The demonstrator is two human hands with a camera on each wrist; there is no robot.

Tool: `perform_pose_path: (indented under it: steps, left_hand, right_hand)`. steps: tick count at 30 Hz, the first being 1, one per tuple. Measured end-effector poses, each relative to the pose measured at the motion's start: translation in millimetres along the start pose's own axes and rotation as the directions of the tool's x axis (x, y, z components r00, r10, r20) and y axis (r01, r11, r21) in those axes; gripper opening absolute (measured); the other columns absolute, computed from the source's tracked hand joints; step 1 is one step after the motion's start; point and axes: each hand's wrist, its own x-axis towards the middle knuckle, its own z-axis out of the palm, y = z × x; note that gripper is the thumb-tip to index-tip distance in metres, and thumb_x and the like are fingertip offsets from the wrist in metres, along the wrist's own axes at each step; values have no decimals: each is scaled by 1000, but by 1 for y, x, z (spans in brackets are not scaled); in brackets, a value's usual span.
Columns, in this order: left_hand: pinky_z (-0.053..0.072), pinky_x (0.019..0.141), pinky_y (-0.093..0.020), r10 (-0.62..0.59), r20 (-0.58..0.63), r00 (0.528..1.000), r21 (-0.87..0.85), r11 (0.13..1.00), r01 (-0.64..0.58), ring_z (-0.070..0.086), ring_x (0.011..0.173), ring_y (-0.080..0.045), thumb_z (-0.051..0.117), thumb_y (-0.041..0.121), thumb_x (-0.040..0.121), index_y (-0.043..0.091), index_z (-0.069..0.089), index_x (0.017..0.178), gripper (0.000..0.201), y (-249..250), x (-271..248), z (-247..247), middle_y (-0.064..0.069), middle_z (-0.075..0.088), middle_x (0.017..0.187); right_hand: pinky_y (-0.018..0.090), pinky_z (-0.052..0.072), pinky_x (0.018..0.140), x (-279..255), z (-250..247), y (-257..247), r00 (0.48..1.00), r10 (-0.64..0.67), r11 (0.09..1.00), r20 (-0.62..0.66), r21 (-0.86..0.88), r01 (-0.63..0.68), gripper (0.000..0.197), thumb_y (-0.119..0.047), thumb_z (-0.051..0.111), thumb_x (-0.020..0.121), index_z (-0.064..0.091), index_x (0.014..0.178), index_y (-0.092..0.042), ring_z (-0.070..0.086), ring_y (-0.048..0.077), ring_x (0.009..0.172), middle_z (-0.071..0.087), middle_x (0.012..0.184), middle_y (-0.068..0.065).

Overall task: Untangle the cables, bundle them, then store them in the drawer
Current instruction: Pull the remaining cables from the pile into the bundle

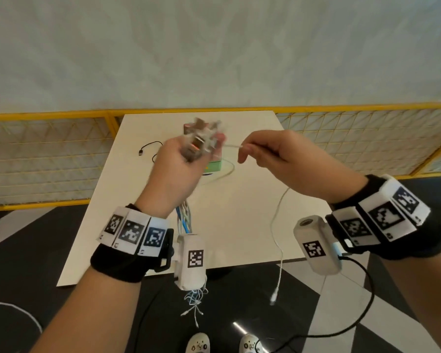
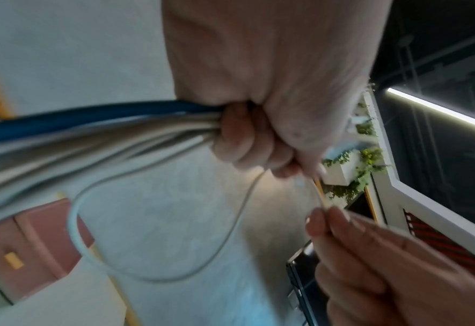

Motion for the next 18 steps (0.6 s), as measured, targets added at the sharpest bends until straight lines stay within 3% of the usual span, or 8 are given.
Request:
perform_pose_path:
  steps: [3, 5, 9, 12, 14, 15, 16, 18]
  left_hand:
    - [39, 54, -20, -90, -348, 933, -162, 986, 34, 46, 46, 0, 65, 42, 90, 23, 59, 65, 31, -10, 7, -20, 13, 51, 49]
    - [38, 54, -25, -116, -393, 912, -193, 980, 42, 45, 46, -5, 66, 50, 86, 26, 57, 63, 35, -19, 11, -32, 11, 52, 49]
    - [39, 59, -22, -122, -277, 953, -235, 970, 56, 51, 52, 5, 76, 36, 81, 31, 69, 85, 9, -22, 10, -34, 22, 60, 57]
    - [28, 48, -19, -104, -124, 987, -235, 969, 72, 40, 40, 2, 71, 29, 87, 22, 74, 98, 13, -21, 4, -29, 20, 49, 46]
    - [22, 43, -17, -121, -7, 993, -247, 962, 116, 28, 35, -2, 62, 29, 94, 18, 73, 81, 21, -16, -1, -25, 14, 40, 39]
    - [20, 41, -16, -124, 53, 991, -283, 950, 134, 23, 34, -7, 58, 31, 96, 16, 69, 69, 33, -11, -3, -21, 13, 34, 39]
    - [19, 40, -16, -126, 110, 986, -328, 932, 156, 19, 34, -9, 56, 34, 96, 14, 62, 59, 43, -7, -5, -18, 7, 29, 41]
    - [21, 39, -16, -123, 201, 972, -385, 902, 194, 19, 36, -13, 54, 41, 93, 15, 50, 51, 50, 0, -6, -11, -4, 27, 47]
  right_hand:
    - [15, 39, 54, -11, 3, 21, 996, 85, 996, 38, 4, -85, 24, -24, 37, 101, 59, 92, -23, 47, 8, 54, 45, 65, -9]
    - [21, 48, 58, -23, 14, 33, 976, 153, 988, 154, -1, -155, 22, -17, 33, 101, 53, 96, -24, 59, 6, 56, 52, 69, -6]
    - [32, 59, 66, -43, 44, 40, 868, 258, 952, 425, 40, -303, 22, -9, 27, 98, 47, 105, -18, 70, 14, 70, 67, 80, 5]
    - [32, 59, 72, -53, 61, 36, 666, 351, 916, 658, -96, -389, 26, -27, 35, 101, 55, 108, -11, 70, 20, 79, 71, 92, 5]
    - [29, 58, 78, -53, 62, 34, 549, 414, 904, 726, -255, -344, 40, -40, 39, 99, 65, 101, -10, 70, 17, 81, 73, 94, 0]
    - [29, 58, 79, -52, 60, 34, 539, 429, 898, 725, -282, -337, 45, -43, 38, 98, 68, 97, -9, 70, 17, 79, 74, 91, 0]
    - [29, 57, 78, -49, 57, 34, 574, 421, 904, 702, -276, -326, 47, -45, 38, 98, 69, 93, -10, 70, 15, 75, 74, 86, 0]
    - [24, 54, 74, -42, 49, 35, 758, 329, 944, 564, -228, -240, 44, -49, 39, 95, 66, 89, -15, 68, 9, 70, 71, 80, -4]
